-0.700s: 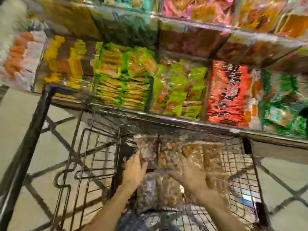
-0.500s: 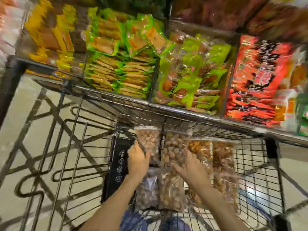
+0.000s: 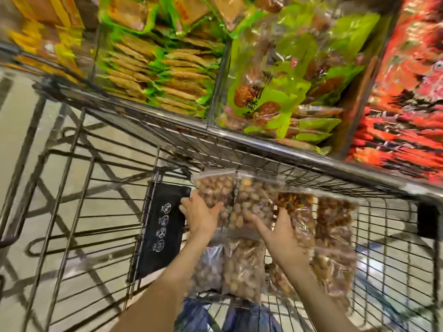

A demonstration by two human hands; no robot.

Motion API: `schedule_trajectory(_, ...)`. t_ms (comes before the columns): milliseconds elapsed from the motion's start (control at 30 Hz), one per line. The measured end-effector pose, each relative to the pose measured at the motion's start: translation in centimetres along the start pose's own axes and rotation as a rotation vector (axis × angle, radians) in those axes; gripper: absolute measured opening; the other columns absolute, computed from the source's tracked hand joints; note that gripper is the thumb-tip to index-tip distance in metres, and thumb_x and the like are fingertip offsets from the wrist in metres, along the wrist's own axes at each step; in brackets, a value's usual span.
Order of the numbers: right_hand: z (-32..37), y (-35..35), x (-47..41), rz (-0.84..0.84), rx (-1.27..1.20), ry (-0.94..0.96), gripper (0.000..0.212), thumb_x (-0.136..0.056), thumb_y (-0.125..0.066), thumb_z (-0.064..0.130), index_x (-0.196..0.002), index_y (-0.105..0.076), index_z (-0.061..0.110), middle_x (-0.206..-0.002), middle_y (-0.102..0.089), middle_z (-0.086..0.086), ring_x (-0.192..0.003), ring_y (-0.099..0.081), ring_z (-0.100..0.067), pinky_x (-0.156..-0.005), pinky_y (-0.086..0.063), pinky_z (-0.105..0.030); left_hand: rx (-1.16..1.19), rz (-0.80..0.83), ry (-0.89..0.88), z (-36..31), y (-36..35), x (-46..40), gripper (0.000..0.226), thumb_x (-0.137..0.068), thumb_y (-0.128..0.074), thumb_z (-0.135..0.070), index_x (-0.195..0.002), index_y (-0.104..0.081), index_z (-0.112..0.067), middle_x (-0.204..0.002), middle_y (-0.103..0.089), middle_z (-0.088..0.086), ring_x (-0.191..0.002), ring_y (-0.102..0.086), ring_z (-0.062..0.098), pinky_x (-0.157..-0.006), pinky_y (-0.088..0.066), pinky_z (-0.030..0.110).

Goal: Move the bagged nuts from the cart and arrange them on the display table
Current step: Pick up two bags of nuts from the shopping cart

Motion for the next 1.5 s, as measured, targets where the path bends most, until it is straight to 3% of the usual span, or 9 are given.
schedule_trajectory(267, -1.1, 0.0, -0.8, 0.046, -0.056, -0.025, 0.089, -0.088, -0.067, 0.070, -0.143, -0.043, 0.004, -0.143, -0.046, -0.014, -0.136, -0.047, -0.034, -0.115, -0.045, -0.051, 0.259, 0.058, -0.030, 0.2, 1.0, 1.3, 0.065, -0.080, -0.092, -0.029, -0.118, -0.042, -0.014, -0.110, -0.065, 0.005, -0.100, -0.065, 0.027, -0.080, -0.048, 0.037)
schedule_trajectory(433, -0.5, -0.1, -1.3, 0.093, -0.057, -0.083, 0.070, -0.092, -0.065, 0.067, -0.128, -0.045, 0.011, -0.134, -0.040, -0.010, -0.135, -0.045, -0.034, -0.114, -0.043, -0.051, 0.309, 0.209, -0.005, 2.4, 2.2, 1.9, 0.072, -0.069, -0.096, -0.037, -0.127, -0.057, -0.020, -0.121, -0.067, -0.002, -0.113, -0.066, 0.018, -0.101, -0.053, 0.038)
schedule_trajectory(667, 1.1, -1.4, -4.4, 0.065, -0.053, -0.251, 0.097, -0.083, -0.063, 0.081, -0.135, -0.059, -0.001, -0.142, -0.047, -0.024, -0.137, -0.040, -0.041, -0.115, -0.039, -0.047, 0.363, 0.382, 0.000, 5.6, 3.4, 3.2, 0.056, -0.077, -0.093, -0.031, -0.123, -0.062, -0.033, -0.124, -0.070, -0.004, -0.113, -0.068, 0.012, -0.100, -0.056, 0.037)
schedule_trajectory(900, -2.6, -2.6, -6.3, 0.062, -0.378, -0.281, 0.109, -0.032, -0.086, 0.088, -0.100, -0.071, 0.005, -0.102, -0.080, -0.015, -0.100, -0.077, -0.032, -0.091, -0.064, -0.054, 0.376, 0.412, -0.010, 7.2, 3.2, 3.4, 0.058, -0.085, -0.088, -0.019, -0.135, -0.058, -0.026, -0.125, -0.072, -0.004, -0.118, -0.068, 0.015, -0.108, -0.053, 0.043)
schedule_trajectory(1067, -1.1, -1.6, -2.8, 0.080, -0.620, -0.292, 0.050, -0.079, -0.092, 0.030, -0.116, -0.067, 0.009, -0.106, -0.080, -0.016, -0.095, -0.079, -0.034, -0.081, -0.067, -0.047, 0.408, 0.438, 0.011, 8.0, 3.8, 3.5, 0.066, -0.078, -0.093, -0.031, -0.133, -0.057, -0.026, -0.122, -0.073, -0.003, -0.115, -0.069, 0.016, -0.110, -0.051, 0.049)
schedule_trajectory(1200, -1.9, -0.8, -0.3, 0.078, -0.711, -0.290, 0.039, -0.088, -0.085, 0.026, -0.119, -0.063, 0.018, -0.106, -0.079, -0.016, -0.087, -0.079, -0.031, -0.066, -0.066, -0.035, 0.435, 0.497, 0.011, 8.0, 5.2, 4.4, 0.084, -0.058, -0.090, -0.055, -0.131, -0.058, -0.032, -0.123, -0.073, -0.003, -0.116, -0.070, 0.017, -0.109, -0.053, 0.050)
schedule_trajectory(1333, -2.3, 0.1, 5.0, 0.091, -0.606, -0.259, 0.070, -0.086, -0.086, 0.040, -0.140, -0.045, 0.021, -0.117, -0.074, -0.014, -0.097, -0.076, -0.030, -0.085, -0.063, -0.044, 0.434, 0.602, 0.025, 6.9, 8.1, 6.9, 0.069, -0.082, -0.090, -0.040, -0.137, -0.049, -0.034, -0.136, -0.063, -0.009, -0.125, -0.060, 0.014, -0.111, -0.046, 0.037)
schedule_trajectory(1400, -4.6, 0.0, 7.0, 0.066, -0.539, -0.265, 0.104, -0.072, -0.090, 0.066, -0.155, -0.035, 0.037, -0.138, -0.067, -0.012, -0.116, -0.071, -0.032, -0.102, -0.058, -0.055, 0.432, 0.650, 0.000, 6.6, 9.7, 8.3, 0.081, -0.070, -0.094, -0.057, -0.137, -0.052, -0.037, -0.138, -0.065, -0.012, -0.124, -0.062, 0.010, -0.113, -0.047, 0.040)
schedule_trajectory(1500, -8.6, -0.4, 10.1, 0.059, -0.606, -0.230, 0.100, -0.061, -0.090, 0.076, -0.146, -0.043, 0.055, -0.139, -0.069, 0.000, -0.122, -0.070, -0.029, -0.106, -0.055, -0.059, 0.399, 0.751, -0.072, 6.3, 12.0, 10.6, 0.099, -0.062, -0.096, -0.061, -0.147, -0.052, -0.035, -0.136, -0.070, -0.007, -0.123, -0.068, 0.017, -0.110, -0.052, 0.049)
Point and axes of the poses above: each hand's wrist, its own x-axis away from the middle knuckle, its own y-axis out of the back of the hand, z = x × y, the point moved 2 cm from there along -x, towards the middle knuckle
